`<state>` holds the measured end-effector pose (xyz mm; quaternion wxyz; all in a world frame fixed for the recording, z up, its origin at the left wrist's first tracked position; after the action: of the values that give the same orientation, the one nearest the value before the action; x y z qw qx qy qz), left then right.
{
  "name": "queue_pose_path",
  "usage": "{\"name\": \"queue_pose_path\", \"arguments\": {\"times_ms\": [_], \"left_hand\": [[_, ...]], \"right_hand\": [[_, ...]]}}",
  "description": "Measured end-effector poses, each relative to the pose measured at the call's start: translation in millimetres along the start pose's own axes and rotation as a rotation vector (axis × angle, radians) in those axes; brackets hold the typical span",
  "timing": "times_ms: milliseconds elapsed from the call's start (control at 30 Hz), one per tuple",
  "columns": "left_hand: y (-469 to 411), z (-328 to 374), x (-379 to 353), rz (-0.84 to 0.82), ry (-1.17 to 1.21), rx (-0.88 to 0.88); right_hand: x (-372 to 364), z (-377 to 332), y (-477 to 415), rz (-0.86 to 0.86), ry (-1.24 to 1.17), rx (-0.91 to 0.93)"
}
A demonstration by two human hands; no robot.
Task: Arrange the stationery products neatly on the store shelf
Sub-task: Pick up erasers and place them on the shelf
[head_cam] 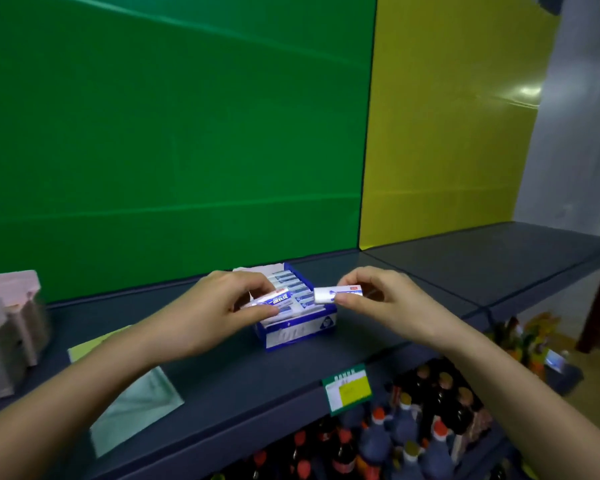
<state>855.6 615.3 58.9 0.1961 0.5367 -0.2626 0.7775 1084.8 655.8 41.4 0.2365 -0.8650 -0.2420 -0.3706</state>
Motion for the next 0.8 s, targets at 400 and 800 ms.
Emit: {"name": "queue_pose_path", "arguments": {"times_ms": [400,800], "left_hand": [[-51,-15,-27,-0.129,-0.233,0.394],[-57,-21,-38,-0.19,-0.163,0.416]], "right_hand": [[8,62,-82,-0.246,0.115,0.255],[-6,74,-97,-0.35,0.217,0.308]]}}
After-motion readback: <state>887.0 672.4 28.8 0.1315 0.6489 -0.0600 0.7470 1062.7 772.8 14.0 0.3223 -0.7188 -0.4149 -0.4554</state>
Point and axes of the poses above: each hand's wrist, its own y-axis away from the middle knuckle, its own x-axis out of the back of the hand, z = x × y, the point moved 2 cm from there along -y, towards the middle knuckle, and after that the axes turned 15 degrees about -z, right-handed, at the moved point
